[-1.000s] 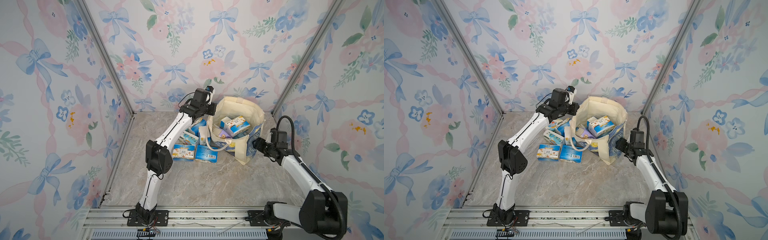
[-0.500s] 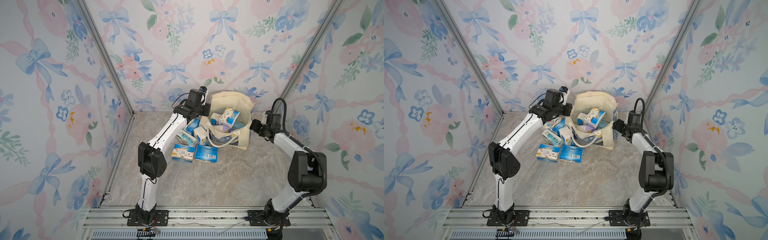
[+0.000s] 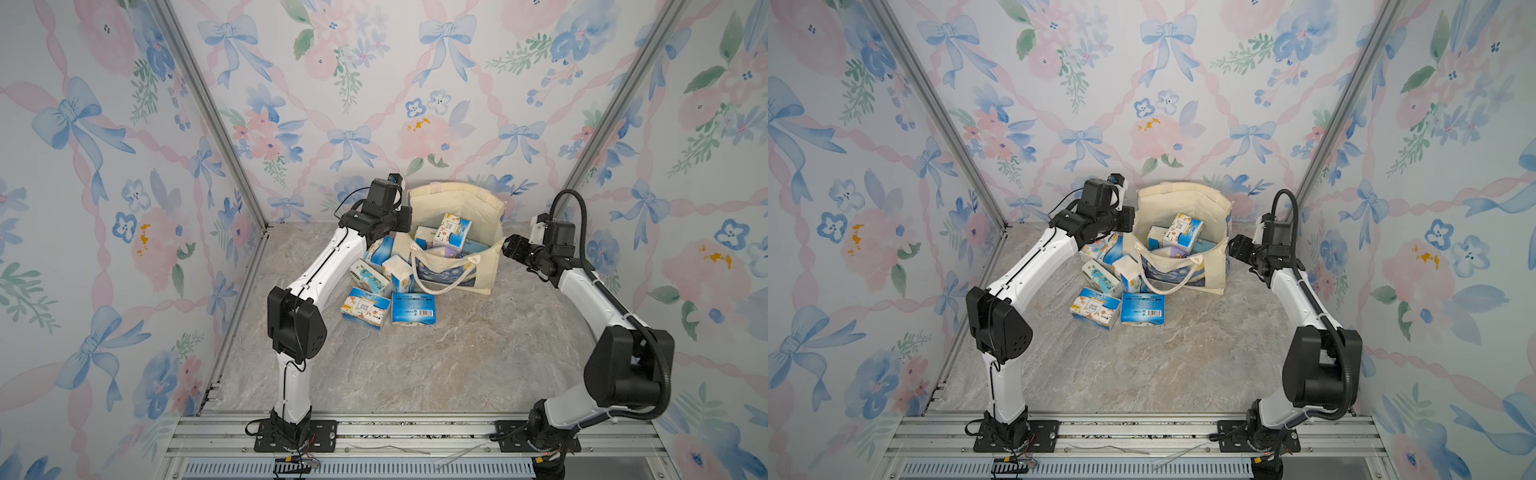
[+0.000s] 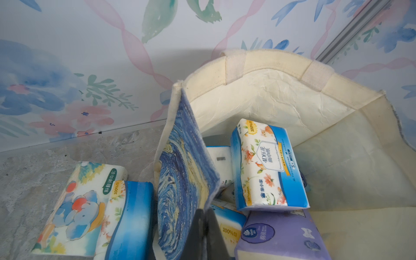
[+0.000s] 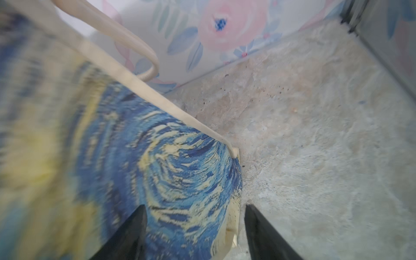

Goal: Put tissues into the canvas bag
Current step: Adjust the canvas bag at the center of the board.

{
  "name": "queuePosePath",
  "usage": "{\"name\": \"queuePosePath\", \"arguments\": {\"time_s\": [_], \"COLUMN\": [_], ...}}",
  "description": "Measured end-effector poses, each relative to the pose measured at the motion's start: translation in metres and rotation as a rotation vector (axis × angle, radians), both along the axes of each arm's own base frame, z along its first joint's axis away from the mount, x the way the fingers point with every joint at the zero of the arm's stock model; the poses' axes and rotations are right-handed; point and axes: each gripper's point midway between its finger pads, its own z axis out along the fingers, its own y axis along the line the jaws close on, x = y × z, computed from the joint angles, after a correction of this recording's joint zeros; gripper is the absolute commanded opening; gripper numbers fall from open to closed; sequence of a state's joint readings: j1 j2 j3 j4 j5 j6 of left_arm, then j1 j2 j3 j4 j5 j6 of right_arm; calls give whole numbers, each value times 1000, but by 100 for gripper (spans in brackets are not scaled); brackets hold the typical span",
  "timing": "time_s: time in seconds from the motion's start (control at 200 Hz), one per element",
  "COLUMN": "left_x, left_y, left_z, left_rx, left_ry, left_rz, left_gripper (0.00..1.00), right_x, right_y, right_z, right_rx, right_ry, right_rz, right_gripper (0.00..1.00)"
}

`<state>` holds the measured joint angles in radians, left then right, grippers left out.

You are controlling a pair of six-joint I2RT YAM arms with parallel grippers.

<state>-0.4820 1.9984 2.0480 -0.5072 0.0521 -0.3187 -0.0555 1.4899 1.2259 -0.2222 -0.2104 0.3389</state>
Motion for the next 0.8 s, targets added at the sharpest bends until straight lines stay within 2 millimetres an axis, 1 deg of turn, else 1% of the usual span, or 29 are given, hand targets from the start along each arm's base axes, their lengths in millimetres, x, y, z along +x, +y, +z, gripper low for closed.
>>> {"name": "queuePosePath", "arguments": {"time_s": [0.07, 0.1, 0.17, 0.195, 0.25, 0.275, 0.32, 0.37, 0.385, 0.41, 0.43, 0.445, 0.465, 0.48, 0.53, 0.57, 0.625, 0.68, 0.735, 0.8], "left_x": [1, 2, 1, 1, 0, 0, 0, 0, 0, 1, 1, 1, 1, 2, 2, 3, 4, 4, 3, -2], "left_y": [3, 3, 3, 2, 1, 1, 1, 2, 2, 3, 4, 4, 5, 5, 7, 8, 10, 12, 18, 26], "left_z": [0, 0, 0, 0, 0, 0, 0, -1, -1, -1, -1, -1, -1, -1, -1, -1, -1, 1, 5, 15], "left_rx": [-3, -4, -7, -8, -18, -14, -24, -24, -32, -33, -34, -36, -36, -37, -38, -38, -37, -33, -27, -21], "left_ry": [2, 3, 5, 5, 11, 9, 16, 19, 24, 24, 25, 26, 27, 27, 27, 27, 27, 23, 18, -2], "left_rz": [7, 8, 8, 5, 4, -2, 1, -6, -1, -2, -3, -3, -3, -2, 0, 2, 6, 15, 30, 51], "left_gripper": [7, 9, 15, 19, 34, 38, 44, 48, 49, 49, 50, 50, 50, 50, 50, 51, 52, 53, 53, 54], "right_x": [-18, -28, -48, -54, -69, -75, -87, -103, -107, -117, -122, -129, -135, -141, -157, -167, -177, -181, -180, -177], "right_y": [3, 7, 22, 28, 46, 57, 79, 112, 121, 143, 154, 169, 180, 192, 222, 245, 270, 294, 311, 326], "right_z": [42, 60, 89, 96, 108, 112, 116, 118, 119, 119, 118, 117, 116, 114, 108, 99, 84, 63, 41, 16], "right_rx": [-51, -73, -112, -123, -149, -159, -173, -177, -178, -170, -166, -154, -148, -137, -111, -94, -86, -93, -110, -135], "right_ry": [-95, -137, -206, -223, -253, -265, -277, -292, -295, -302, -304, -305, -306, -304, -294, -276, -242, -189, -134, -69], "right_rz": [10, 21, 58, 78, 134, 168, 243, 356, 387, 462, 503, 555, 596, 641, 753, 838, 927, 999, 1040, 1074], "right_gripper": [73, 74, 75, 75, 75, 76, 78, 78, 78, 78, 78, 78, 78, 78, 78, 78, 78, 78, 78, 78]}}
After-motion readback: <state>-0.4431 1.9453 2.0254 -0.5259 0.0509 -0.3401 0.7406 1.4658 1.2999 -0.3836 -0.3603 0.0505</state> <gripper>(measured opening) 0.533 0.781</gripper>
